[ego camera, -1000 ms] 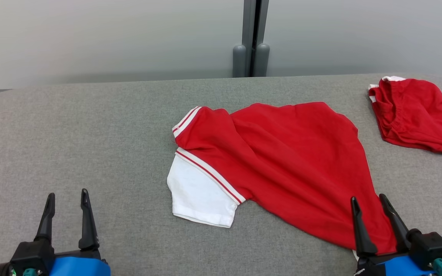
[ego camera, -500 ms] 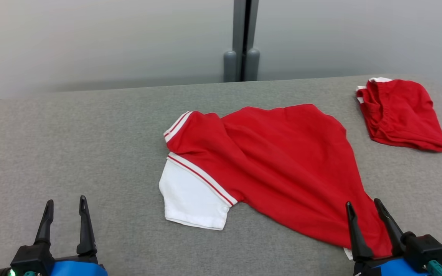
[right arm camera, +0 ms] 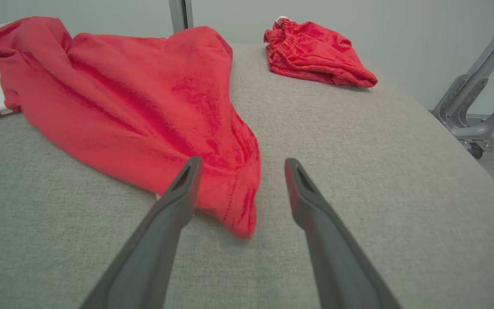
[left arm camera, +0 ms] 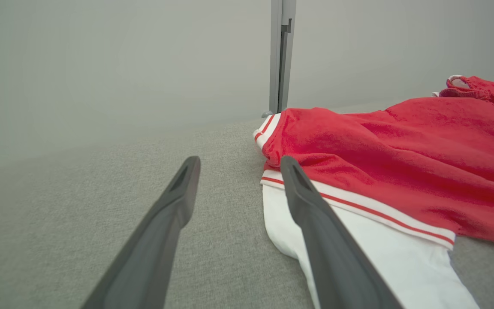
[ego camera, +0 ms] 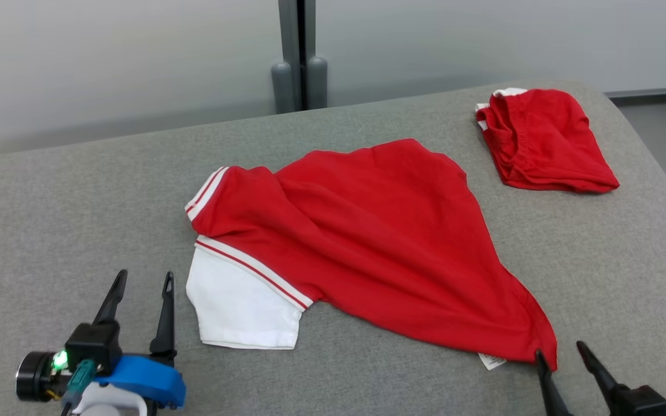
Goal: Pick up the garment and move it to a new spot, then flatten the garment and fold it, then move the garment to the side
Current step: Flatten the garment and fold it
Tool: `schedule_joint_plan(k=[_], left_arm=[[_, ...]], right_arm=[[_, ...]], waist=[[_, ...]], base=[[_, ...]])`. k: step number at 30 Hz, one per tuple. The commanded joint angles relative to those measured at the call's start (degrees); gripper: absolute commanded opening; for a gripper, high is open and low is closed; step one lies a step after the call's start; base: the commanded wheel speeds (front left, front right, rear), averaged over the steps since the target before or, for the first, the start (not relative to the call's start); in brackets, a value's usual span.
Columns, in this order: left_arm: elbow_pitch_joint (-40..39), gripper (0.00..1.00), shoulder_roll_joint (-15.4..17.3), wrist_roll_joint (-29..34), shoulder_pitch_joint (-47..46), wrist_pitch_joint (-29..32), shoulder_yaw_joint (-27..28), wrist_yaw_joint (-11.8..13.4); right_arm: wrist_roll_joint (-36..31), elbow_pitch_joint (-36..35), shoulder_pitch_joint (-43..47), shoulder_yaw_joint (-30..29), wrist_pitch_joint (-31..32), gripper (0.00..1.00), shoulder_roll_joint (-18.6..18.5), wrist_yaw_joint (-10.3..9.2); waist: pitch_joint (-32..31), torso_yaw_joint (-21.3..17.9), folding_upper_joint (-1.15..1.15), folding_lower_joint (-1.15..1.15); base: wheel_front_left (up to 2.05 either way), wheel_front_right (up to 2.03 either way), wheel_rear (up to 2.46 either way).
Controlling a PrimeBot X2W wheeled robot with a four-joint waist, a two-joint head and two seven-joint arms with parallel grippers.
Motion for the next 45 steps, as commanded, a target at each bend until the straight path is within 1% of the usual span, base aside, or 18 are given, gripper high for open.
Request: schedule_joint_plan(k=[1, 5, 11, 19, 22, 27, 28, 29, 30, 31, 35, 37, 42, 45], left_arm=[[1.54, 1.00, 1.27, -0.48, -2.36, -0.25, -1.81, -0.22], [7.27, 1.00, 3.87, -2.20, -4.64, -0.20, -6.08, -0.24], [14.53, 1.00, 6.07, -5.09, -8.16, -0.20, -10.64, -0.26], [22.04, 1.00, 7.06, -9.29, -13.65, -0.20, -16.76, -0.26], [23.80, 1.00, 7.00, -10.68, -14.99, -0.20, -18.52, -0.27], [28.23, 1.00, 6.77, -14.69, -17.28, -0.04, -23.33, -0.27], [29.01, 0.89, 6.72, -15.54, -17.80, 0.00, -24.32, -0.27], [29.63, 0.44, 6.68, -16.38, -18.16, 0.01, -25.27, -0.27], [30.34, 0.11, 6.57, -17.33, -18.38, 0.02, -26.39, -0.27], [30.79, 0.00, 6.47, -18.32, -18.69, 0.09, -27.21, -0.27], [29.40, 0.00, 7.03, -22.54, -20.43, -0.05, -29.03, -0.27], [28.65, 0.00, 7.24, -23.41, -20.67, -0.07, -28.92, -0.27], [22.19, 0.00, 7.70, -29.62, -21.87, -0.20, -24.84, -0.27], [18.13, 0.00, 8.36, -31.69, -23.35, -0.21, -23.58, -0.27]], right_arm=[[0.63, 0.90, 0.48, 1.33, -0.27, 1.00, -0.55, 0.01], [1.40, 3.97, -1.59, 3.36, -0.25, 1.00, -1.24, 0.01], [2.01, 8.16, -5.36, 5.74, -0.24, 1.00, -0.67, 0.01], [3.10, 12.93, -10.78, 9.11, -0.24, 1.00, -1.05, 0.01], [3.35, 13.56, -11.56, 9.45, -0.24, 1.00, -1.09, 0.01], [4.27, 14.81, -13.07, 11.01, -0.24, 1.00, -1.12, 0.01], [4.68, 15.24, -13.38, 11.34, -0.24, 1.00, -1.03, 0.01], [4.98, 15.73, -13.67, 11.85, -0.24, 0.73, -1.04, 0.01], [5.25, 16.08, -13.98, 12.38, -0.24, 0.21, -1.10, 0.01], [5.71, 16.22, -14.42, 12.66, -0.24, 0.00, -1.12, 0.01], [6.70, 15.06, -14.77, 13.76, -0.24, 0.00, -1.56, 0.01], [6.77, 14.36, -14.81, 13.94, -0.24, 0.00, -1.75, 0.01], [6.80, 9.21, -15.55, 15.69, -0.24, 0.00, -2.95, 0.01], [7.31, 6.15, -17.75, 16.54, -0.25, 0.00, -3.96, 0.01]], waist=[[0.64, -0.61, -0.01, 0.00], [1.87, -1.72, -0.01, 0.00], [3.35, -2.40, -0.01, 0.00], [5.26, -2.60, -0.01, 0.00], [5.57, -2.54, -0.01, 0.00], [6.05, -2.72, -0.01, 0.00], [6.10, -2.74, -0.01, 0.00], [6.14, -2.76, -0.01, 0.00], [6.15, -2.77, -0.01, 0.00], [6.15, -2.74, -0.01, 0.00], [5.78, -2.16, -0.01, 0.00], [5.66, -1.99, -0.01, 0.00], [5.27, -0.87, -0.01, 0.00], [5.12, -0.03, -0.01, 0.00]], base=[[0.00, 0.00, 0.00], [0.00, 0.00, 0.00], [0.00, 0.00, 0.00], [0.00, 0.00, 0.00], [0.00, 0.00, 0.00], [0.00, 0.00, 0.00], [0.00, 0.00, 0.00], [0.00, 0.00, 0.00], [0.00, 0.00, 0.00], [0.00, 0.00, 0.00], [0.00, 0.00, 0.00], [0.00, 0.00, 0.00], [0.00, 0.00, 0.00], [0.00, 0.00, 0.00]])
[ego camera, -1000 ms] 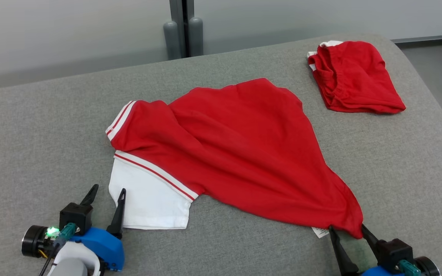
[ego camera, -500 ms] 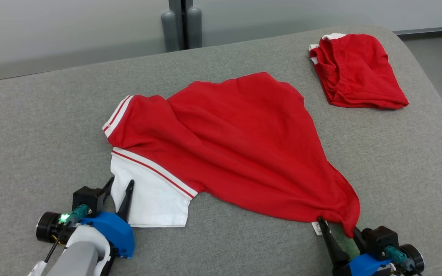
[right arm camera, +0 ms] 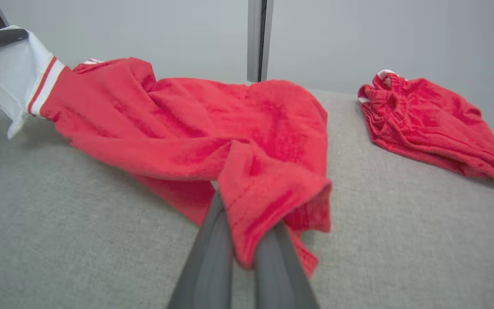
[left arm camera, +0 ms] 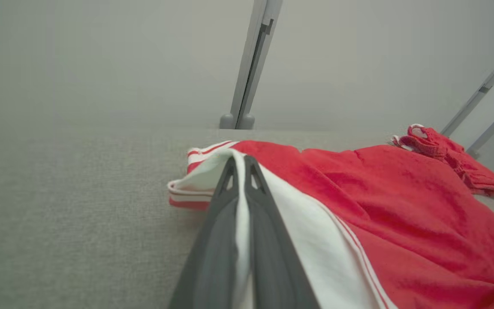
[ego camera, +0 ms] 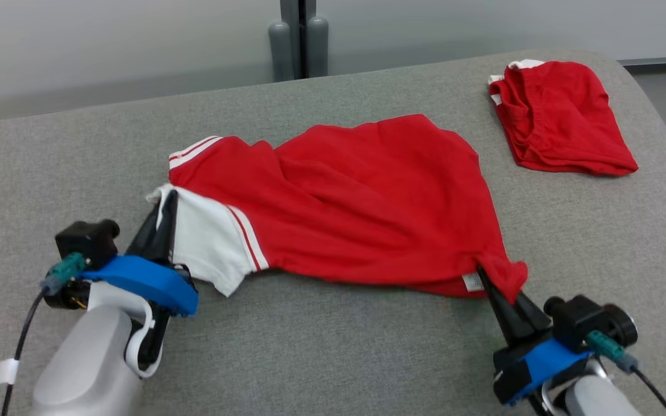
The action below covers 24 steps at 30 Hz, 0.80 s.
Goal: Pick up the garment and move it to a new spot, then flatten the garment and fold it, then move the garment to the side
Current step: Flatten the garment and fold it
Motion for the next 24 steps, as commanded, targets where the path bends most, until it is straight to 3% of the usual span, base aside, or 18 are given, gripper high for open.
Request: schedule_joint_plan(k=[1, 9, 14, 24], left_arm=[[-0.54, 0.00, 0.13, -0.41, -1.08, -0.15, 0.49, -0.05], [-4.26, 0.00, 2.65, -6.08, -13.90, 2.07, -0.06, -0.05], [-1.53, 0.00, 3.78, -9.04, -28.13, 6.21, 2.44, 0.07], [7.86, 0.00, 3.13, -5.17, -60.20, 10.85, 1.94, 0.73]], right_arm=[[0.35, -0.60, -1.55, 0.15, -0.23, 0.00, -0.25, 0.01], [3.46, -2.19, -17.27, 0.66, -0.21, 0.00, -1.85, 0.01], [8.31, 4.55, -34.24, 1.96, -0.06, 0.00, -1.33, 0.01], [18.12, 19.14, -69.81, 3.69, 2.69, 0.00, -1.85, 0.02]], waist=[[0.08, 0.15, -0.01, 0.00], [3.09, 2.00, -0.01, 0.00], [7.93, 2.67, -0.01, 0.00], [17.72, 3.66, -0.01, 0.00]], base=[[0.00, 0.00, 0.00], [0.00, 0.00, 0.00], [0.00, 0.00, 0.00], [0.00, 0.00, 0.00]])
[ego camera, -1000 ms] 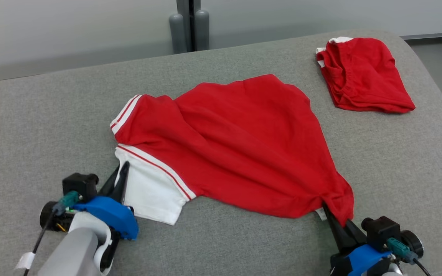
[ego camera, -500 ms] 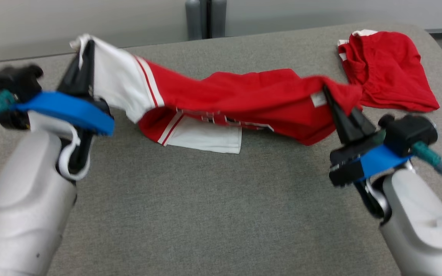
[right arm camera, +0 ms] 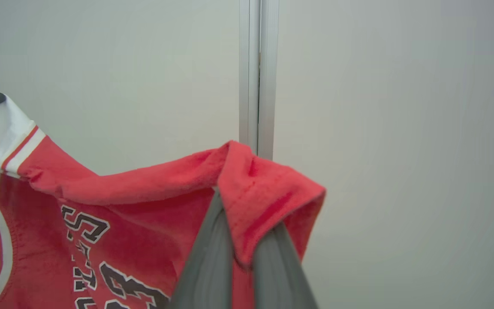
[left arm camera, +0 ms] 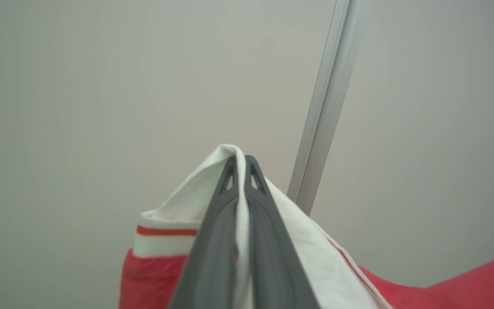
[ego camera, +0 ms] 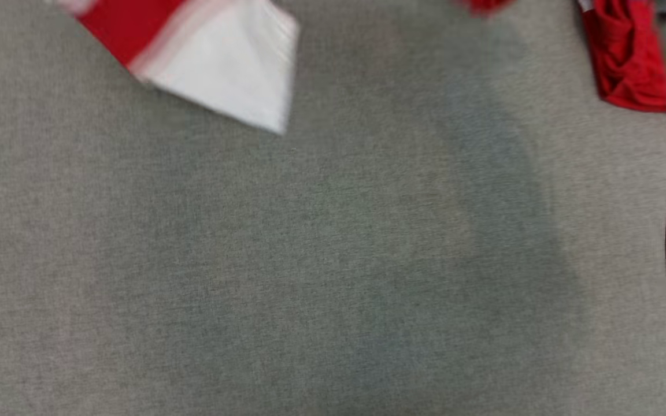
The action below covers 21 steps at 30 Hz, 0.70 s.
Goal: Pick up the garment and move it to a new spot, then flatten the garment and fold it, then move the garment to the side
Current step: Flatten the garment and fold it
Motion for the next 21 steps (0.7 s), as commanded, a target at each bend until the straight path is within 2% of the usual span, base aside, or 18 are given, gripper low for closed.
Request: schedule_joint_plan(k=[1, 6, 11, 16, 21], left_arm=[[0.52, 0.00, -0.27, 0.15, -1.97, -0.49, 0.46, 0.23], [5.36, 0.00, -2.81, -0.11, -13.82, -3.31, 1.28, 0.04], [9.18, 0.00, -4.56, -0.77, -16.18, -5.21, -0.33, -0.56], [9.31, 0.00, -5.79, -3.87, -9.24, -5.98, -3.40, -0.58], [5.38, 0.00, -3.74, -8.19, 3.16, -8.40, -6.10, -0.59]], right_arm=[[0.73, 0.89, -1.74, -0.11, -0.24, 0.00, 0.11, 0.02], [1.10, 6.92, -13.97, 1.07, -1.38, 0.00, -1.44, 0.01], [2.56, 10.69, -16.79, 5.48, -2.36, 0.00, -2.17, 0.01], [6.21, 12.92, -11.95, 10.59, -2.69, 0.00, -2.67, 0.01], [10.71, 9.26, -2.58, 16.43, -3.07, 0.00, -3.69, 0.01]], waist=[[1.35, 1.07, -0.01, -0.02], [2.53, 1.63, -0.01, -0.02], [2.47, 2.43, -0.01, -0.02], [2.61, 3.04, -0.01, -0.02], [2.09, 3.31, -0.01, -0.02]], base=[[0.00, 0.00, 0.00], [0.00, 0.00, 0.00], [0.00, 0.00, 0.00], [0.00, 0.00, 0.00], [0.00, 0.00, 0.00]])
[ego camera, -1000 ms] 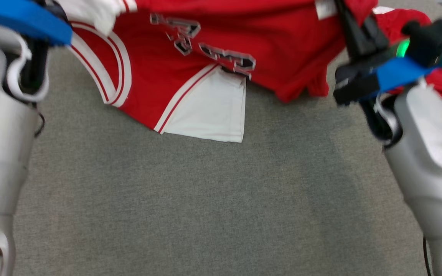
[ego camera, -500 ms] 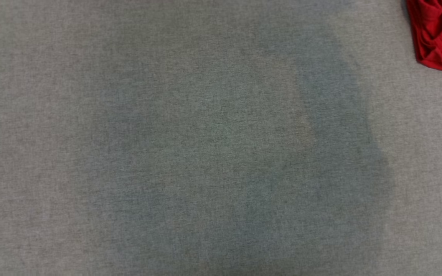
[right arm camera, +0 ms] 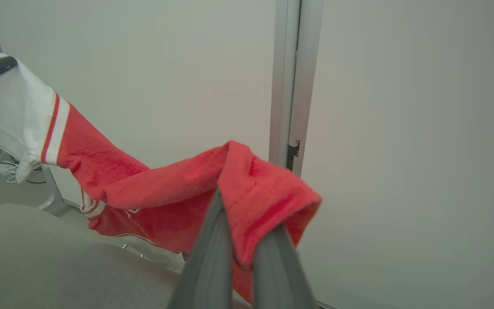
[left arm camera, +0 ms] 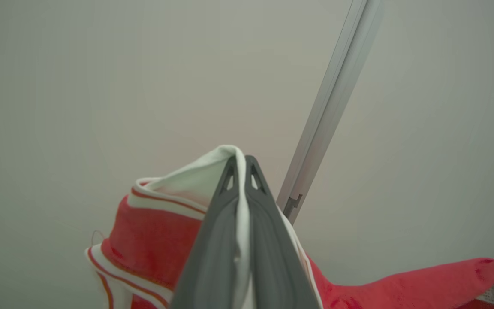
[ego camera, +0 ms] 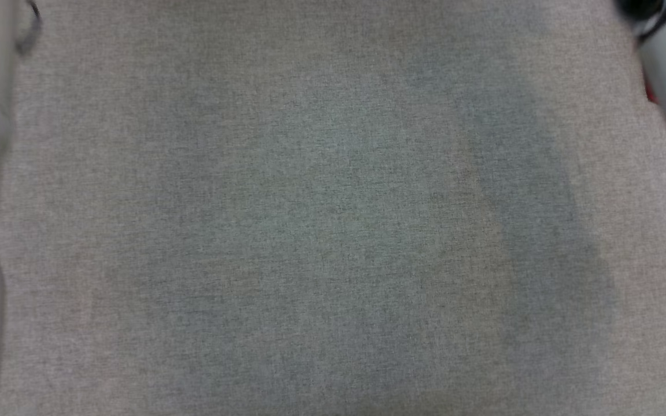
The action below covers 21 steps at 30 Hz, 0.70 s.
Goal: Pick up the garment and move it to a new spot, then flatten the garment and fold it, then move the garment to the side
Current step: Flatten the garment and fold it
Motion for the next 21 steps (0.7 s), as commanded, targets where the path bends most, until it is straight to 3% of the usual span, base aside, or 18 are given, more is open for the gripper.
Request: schedule_joint_plan(k=[1, 10, 15, 21], left_arm=[[-2.26, 0.00, 0.85, -0.90, 6.18, -0.68, -2.27, -0.11], [-12.72, 0.00, 4.12, -5.98, 30.89, -3.12, -0.28, -0.11], [-24.49, 0.00, 5.05, -3.85, 49.07, -3.17, 7.52, 2.42], [-33.93, 0.00, 4.37, -2.37, 66.90, -3.19, 11.96, 5.39]], right_arm=[[1.55, -2.71, 4.55, 1.06, -0.39, 0.00, -1.26, 0.01], [3.72, -14.99, 25.68, 1.06, -0.38, 0.00, -4.92, 0.01], [4.68, -22.05, 40.98, 1.28, -0.39, 0.00, -7.95, 0.01], [6.29, -26.55, 54.56, 2.09, -0.38, 0.00, -9.87, 0.01]], waist=[[-0.52, 0.09, -0.02, -0.01], [-3.95, 0.20, -0.02, -0.01], [-7.64, 0.15, -0.02, -0.01], [-12.44, 0.20, -0.02, -0.01]], base=[[0.00, 0.00, 0.00], [0.00, 0.00, 0.00], [0.00, 0.00, 0.00], [0.00, 0.00, 0.00]])
